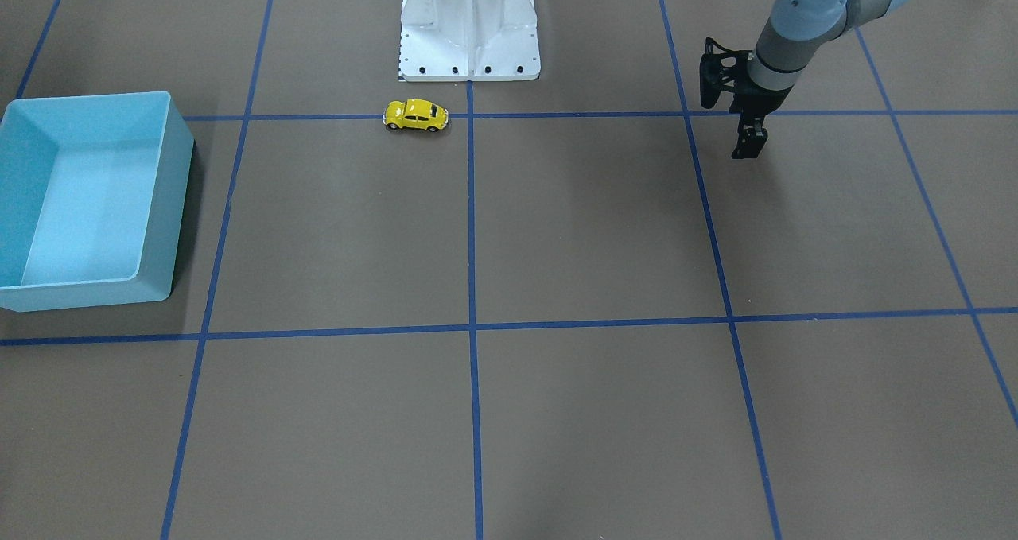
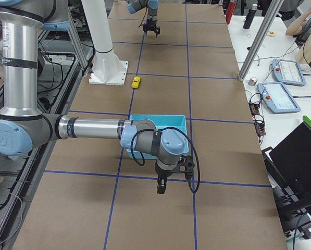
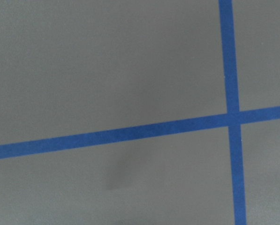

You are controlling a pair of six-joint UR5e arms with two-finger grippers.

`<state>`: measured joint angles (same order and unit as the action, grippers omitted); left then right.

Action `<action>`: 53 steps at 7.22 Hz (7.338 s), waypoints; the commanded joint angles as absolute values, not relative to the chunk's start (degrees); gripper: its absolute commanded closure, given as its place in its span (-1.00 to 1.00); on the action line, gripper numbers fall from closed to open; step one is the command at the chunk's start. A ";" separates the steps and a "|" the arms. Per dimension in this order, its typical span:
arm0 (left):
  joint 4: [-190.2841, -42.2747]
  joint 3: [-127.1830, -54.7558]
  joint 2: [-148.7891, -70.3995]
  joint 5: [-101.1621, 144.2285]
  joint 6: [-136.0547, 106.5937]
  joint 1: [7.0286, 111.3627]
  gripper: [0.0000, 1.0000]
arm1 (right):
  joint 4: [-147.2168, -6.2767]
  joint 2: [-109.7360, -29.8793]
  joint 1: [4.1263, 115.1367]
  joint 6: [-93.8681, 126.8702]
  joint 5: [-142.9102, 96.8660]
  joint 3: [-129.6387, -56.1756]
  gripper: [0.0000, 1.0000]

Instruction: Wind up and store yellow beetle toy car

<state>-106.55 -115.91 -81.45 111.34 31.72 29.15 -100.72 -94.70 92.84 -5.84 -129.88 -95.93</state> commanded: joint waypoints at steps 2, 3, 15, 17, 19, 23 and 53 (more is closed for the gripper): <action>-106.18 -116.71 -81.13 111.36 31.38 30.83 -1.00 | -100.63 -93.35 92.02 -5.71 -129.98 -97.02 -0.98; -105.65 -117.24 -81.04 111.53 27.98 35.29 -1.00 | -100.72 -93.25 91.93 -5.97 -131.64 -102.34 -0.98; -92.90 -89.65 -80.77 144.05 20.57 88.85 -1.00 | -67.81 -91.14 64.66 -5.63 -148.45 -116.10 -0.98; -92.99 -90.08 -80.95 143.88 20.48 89.64 -1.00 | -57.98 -89.92 53.76 10.53 -142.17 -116.63 -0.98; -93.16 -90.96 -81.99 143.53 19.17 89.74 -1.00 | -54.40 -90.09 37.62 15.81 -125.17 -120.82 -0.98; -93.08 -95.01 -83.58 139.05 18.90 89.21 -1.00 | -54.49 -88.94 8.74 13.29 -92.69 -121.29 -0.98; -93.08 -103.45 -75.85 136.23 11.07 88.42 -1.00 | -38.68 -100.47 66.45 -42.72 -140.97 -88.60 0.03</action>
